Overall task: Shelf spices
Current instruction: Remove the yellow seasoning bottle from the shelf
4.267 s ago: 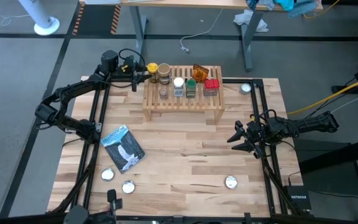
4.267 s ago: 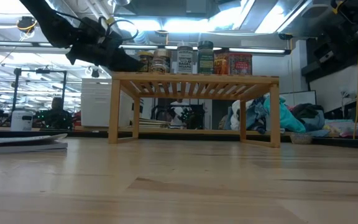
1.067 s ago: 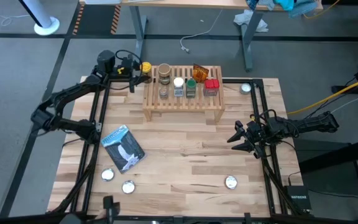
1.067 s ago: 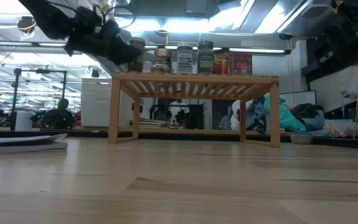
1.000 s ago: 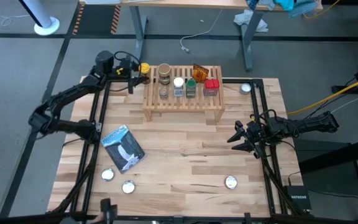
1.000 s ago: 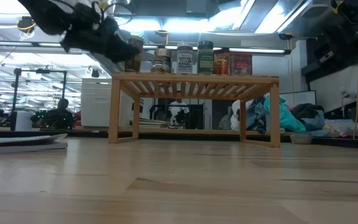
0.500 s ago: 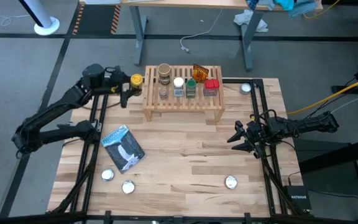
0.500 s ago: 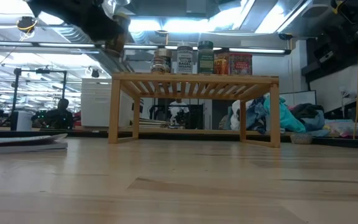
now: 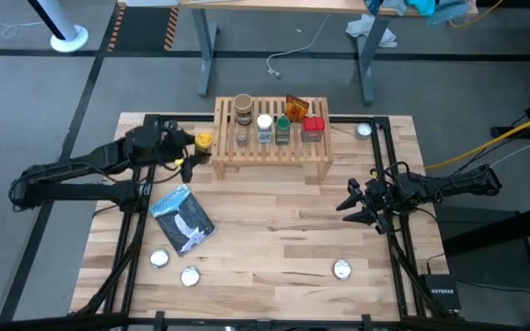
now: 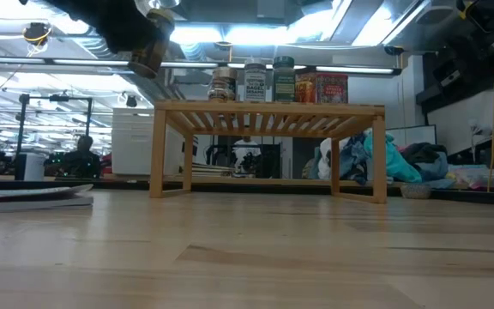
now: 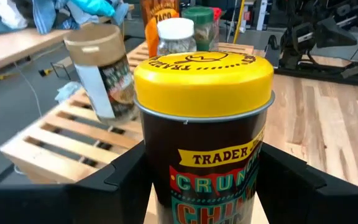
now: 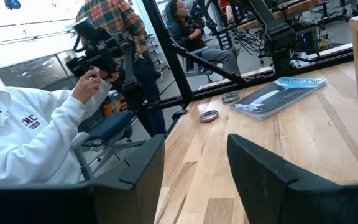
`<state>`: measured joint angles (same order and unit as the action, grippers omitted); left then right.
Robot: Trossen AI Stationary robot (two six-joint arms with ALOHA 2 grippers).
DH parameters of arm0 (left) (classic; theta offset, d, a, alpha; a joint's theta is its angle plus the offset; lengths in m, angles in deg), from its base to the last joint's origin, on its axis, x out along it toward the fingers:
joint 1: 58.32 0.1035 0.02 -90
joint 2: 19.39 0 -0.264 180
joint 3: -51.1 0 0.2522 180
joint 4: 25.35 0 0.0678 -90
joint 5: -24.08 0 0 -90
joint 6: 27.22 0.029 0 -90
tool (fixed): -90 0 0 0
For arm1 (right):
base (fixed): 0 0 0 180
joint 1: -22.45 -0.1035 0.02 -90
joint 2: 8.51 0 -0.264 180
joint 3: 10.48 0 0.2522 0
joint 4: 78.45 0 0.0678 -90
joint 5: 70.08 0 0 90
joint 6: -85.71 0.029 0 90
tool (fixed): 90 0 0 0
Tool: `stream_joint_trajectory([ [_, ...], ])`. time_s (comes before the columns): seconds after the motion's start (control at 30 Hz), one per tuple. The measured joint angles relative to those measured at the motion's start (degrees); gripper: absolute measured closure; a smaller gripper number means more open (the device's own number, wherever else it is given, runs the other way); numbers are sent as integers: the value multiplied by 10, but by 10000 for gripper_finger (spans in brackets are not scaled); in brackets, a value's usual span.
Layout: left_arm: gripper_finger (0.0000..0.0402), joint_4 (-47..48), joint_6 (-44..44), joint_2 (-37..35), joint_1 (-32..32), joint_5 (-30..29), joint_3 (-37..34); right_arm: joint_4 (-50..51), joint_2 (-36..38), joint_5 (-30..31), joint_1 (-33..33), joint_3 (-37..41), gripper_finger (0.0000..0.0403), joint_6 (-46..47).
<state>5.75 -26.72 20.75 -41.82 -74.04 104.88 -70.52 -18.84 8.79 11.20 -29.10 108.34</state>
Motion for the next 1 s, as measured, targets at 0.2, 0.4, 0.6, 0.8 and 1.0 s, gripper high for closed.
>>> stream_joint_trajectory([
  [0.2, 176, -39, -47, -13, -86, -74, -43, 0, 0, 0, 0, 0, 221, 0],
  [0.4, 176, -100, -93, -11, -171, -154, -93, 0, 0, 0, 0, 0, 221, 0],
  [0.6, 176, -197, -139, 3, -252, -229, -164, 0, 0, 0, 0, 0, 221, 0],
  [0.8, 176, -311, -167, 38, -320, -303, -226, 0, 0, 0, 0, 0, 221, 0],
  [1.0, 176, -395, -173, 90, -357, -345, -255, 0, 0, 0, 0, 0, 221, 0],
])
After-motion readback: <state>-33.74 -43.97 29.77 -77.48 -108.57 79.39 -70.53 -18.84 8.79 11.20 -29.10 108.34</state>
